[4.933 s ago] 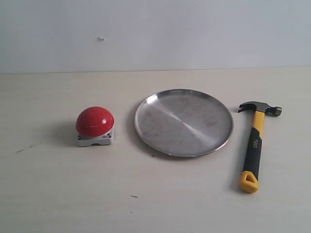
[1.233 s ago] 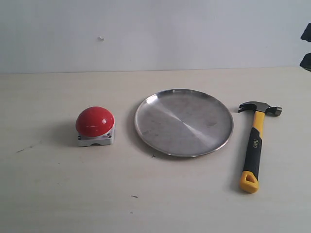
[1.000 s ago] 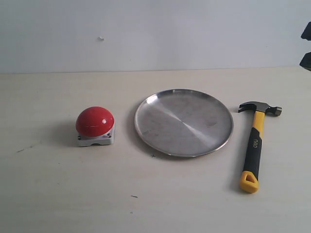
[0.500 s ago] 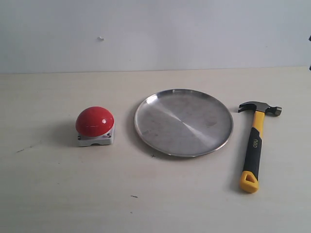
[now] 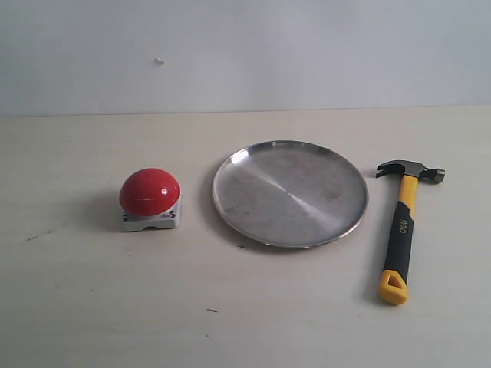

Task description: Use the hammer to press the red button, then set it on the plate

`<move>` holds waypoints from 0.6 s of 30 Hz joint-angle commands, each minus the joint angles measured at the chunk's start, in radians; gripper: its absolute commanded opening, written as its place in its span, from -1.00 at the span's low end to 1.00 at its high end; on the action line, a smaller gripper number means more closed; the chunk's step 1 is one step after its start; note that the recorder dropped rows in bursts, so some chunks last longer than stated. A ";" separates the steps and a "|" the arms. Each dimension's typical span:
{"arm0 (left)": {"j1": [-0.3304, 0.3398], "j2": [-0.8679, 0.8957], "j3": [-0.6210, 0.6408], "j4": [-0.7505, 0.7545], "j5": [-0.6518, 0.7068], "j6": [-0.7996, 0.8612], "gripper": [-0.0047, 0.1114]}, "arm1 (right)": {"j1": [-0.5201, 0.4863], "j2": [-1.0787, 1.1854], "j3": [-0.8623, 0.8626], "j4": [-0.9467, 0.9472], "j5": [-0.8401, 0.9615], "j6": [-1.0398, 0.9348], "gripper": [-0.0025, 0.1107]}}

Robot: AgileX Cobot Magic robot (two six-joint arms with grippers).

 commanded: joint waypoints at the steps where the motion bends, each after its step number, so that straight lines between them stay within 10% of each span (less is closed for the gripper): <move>1: -0.006 -0.006 0.000 0.000 0.001 0.004 -0.92 | -0.006 0.012 -0.008 0.040 -0.054 0.051 -0.96; 6: -0.006 -0.006 0.000 0.000 0.001 0.004 -0.92 | 0.090 0.072 -0.008 0.117 -0.116 0.052 -0.96; 13: -0.006 -0.006 0.000 0.000 0.001 0.004 -0.92 | 0.468 0.252 -0.036 0.234 -0.369 0.063 -0.96; 18: -0.006 -0.006 0.000 0.000 0.001 0.004 -0.92 | 0.503 0.378 -0.049 0.322 -0.367 0.045 -0.96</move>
